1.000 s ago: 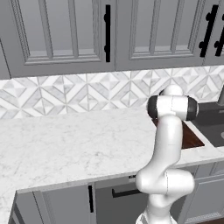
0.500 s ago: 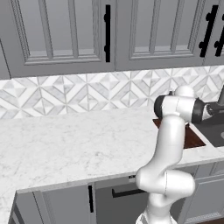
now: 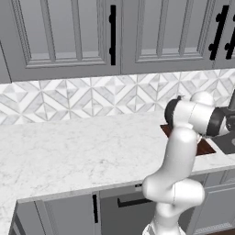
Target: Pick up the sponge from the counter and clean the cutting board by briefly scrubbing or pressing down on the cutting board. Once finished, release the sponge.
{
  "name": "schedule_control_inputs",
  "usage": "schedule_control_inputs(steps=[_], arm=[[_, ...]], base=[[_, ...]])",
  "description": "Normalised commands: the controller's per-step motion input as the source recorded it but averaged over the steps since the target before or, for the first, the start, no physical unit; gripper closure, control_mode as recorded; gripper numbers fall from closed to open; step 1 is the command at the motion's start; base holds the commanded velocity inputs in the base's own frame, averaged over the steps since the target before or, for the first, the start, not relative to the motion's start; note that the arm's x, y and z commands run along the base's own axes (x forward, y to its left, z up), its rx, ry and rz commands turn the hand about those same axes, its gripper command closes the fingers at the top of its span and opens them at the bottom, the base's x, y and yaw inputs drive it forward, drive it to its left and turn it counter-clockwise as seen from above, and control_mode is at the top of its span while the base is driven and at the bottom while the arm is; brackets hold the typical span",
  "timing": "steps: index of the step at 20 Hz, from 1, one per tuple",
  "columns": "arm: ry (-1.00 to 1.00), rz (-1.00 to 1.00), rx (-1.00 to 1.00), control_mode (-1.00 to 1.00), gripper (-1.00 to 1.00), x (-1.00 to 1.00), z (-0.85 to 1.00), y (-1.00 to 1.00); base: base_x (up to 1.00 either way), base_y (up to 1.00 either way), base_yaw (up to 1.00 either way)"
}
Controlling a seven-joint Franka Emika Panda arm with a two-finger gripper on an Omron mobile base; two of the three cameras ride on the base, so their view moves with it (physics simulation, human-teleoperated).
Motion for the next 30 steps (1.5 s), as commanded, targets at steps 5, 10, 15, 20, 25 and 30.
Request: schedule_control_inputs(steps=[5, 10, 15, 20, 25, 30], arm=[[0.00, 0.06, -0.02, -1.00, 1.00, -0.09, 0.00, 1.00], [0.00, 0.01, -0.01, -1.00, 1.00, 0.00, 0.00, 1.00], [-0.11, 0.01, -0.07, -1.00, 1.00, -0.54, -0.04, 0.33], [-0.19, 0.01, -0.16, -1.00, 1.00, -0.87, -0.12, -0.17], [-0.04, 0.05, -0.20, -1.00, 1.00, 0.17, 0.02, -0.46], [0.04, 0.07, -0.10, -1.00, 1.00, 0.67, 0.18, -0.53]], base=[[0.00, 0.00, 0.00], [0.00, 0.00, 0.00], [0.00, 0.00, 0.00], [0.00, 0.00, 0.00], [0.00, 0.00, 0.00], [0.00, 0.00, 0.00]])
